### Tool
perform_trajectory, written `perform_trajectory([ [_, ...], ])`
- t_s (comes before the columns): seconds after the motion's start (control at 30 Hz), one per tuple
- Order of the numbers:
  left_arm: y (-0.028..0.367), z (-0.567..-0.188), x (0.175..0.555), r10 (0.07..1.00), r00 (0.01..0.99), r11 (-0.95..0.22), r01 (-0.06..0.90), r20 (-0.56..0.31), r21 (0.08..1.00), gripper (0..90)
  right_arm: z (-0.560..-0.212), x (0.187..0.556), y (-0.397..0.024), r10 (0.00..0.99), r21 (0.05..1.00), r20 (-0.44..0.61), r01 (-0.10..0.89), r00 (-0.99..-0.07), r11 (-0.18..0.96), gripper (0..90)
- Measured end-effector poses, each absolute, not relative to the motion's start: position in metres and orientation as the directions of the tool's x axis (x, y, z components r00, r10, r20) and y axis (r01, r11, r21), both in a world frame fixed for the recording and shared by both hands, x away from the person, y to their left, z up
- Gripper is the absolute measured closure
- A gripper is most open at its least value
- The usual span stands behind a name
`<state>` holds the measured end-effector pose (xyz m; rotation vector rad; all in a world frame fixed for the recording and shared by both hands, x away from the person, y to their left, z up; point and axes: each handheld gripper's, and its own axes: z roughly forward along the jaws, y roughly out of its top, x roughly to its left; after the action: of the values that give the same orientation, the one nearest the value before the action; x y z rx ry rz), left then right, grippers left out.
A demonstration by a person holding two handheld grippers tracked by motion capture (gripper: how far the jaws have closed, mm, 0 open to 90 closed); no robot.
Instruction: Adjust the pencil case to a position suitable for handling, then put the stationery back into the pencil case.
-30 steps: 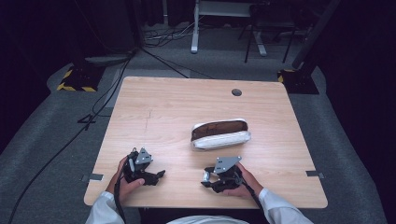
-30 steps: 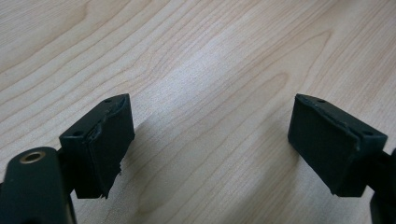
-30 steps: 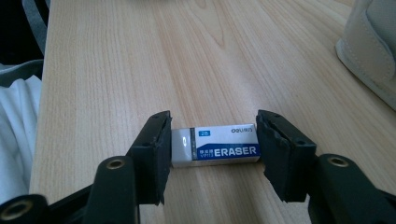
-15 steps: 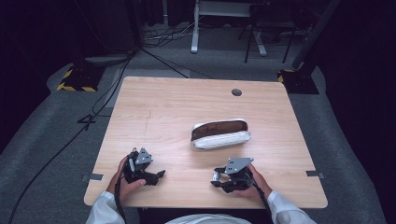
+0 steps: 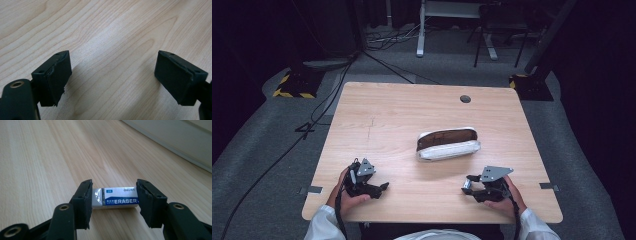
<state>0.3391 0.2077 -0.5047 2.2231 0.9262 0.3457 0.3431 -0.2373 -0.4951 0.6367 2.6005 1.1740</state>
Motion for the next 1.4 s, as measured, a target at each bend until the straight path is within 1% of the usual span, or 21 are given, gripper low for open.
perform_trajectory([
  [0.27,0.208,-0.505,0.339,0.705,0.709,-0.504,0.520,-0.020,0.690,14.7,-0.491,0.343,-0.277,0.558,0.769,-0.002,0.356,-0.830,0.531,49.0],
  [0.53,0.208,-0.505,0.339,0.704,0.709,-0.505,0.520,-0.019,0.689,14.7,-0.479,0.343,-0.292,0.604,0.802,-0.005,0.357,-0.797,0.478,49.0],
  [0.83,0.208,-0.505,0.339,0.704,0.710,-0.504,0.520,-0.020,0.690,14.7,-0.465,0.346,-0.302,0.632,0.832,-0.014,0.341,-0.775,0.437,48.9],
  [1.17,0.208,-0.505,0.339,0.704,0.710,-0.505,0.520,-0.020,0.689,14.7,-0.432,0.352,-0.303,0.652,0.881,-0.021,0.294,-0.758,0.371,48.9],
  [1.4,0.208,-0.505,0.339,0.704,0.710,-0.504,0.520,-0.020,0.690,14.7,-0.402,0.368,-0.279,0.656,0.891,-0.080,0.242,-0.751,0.385,48.9],
])
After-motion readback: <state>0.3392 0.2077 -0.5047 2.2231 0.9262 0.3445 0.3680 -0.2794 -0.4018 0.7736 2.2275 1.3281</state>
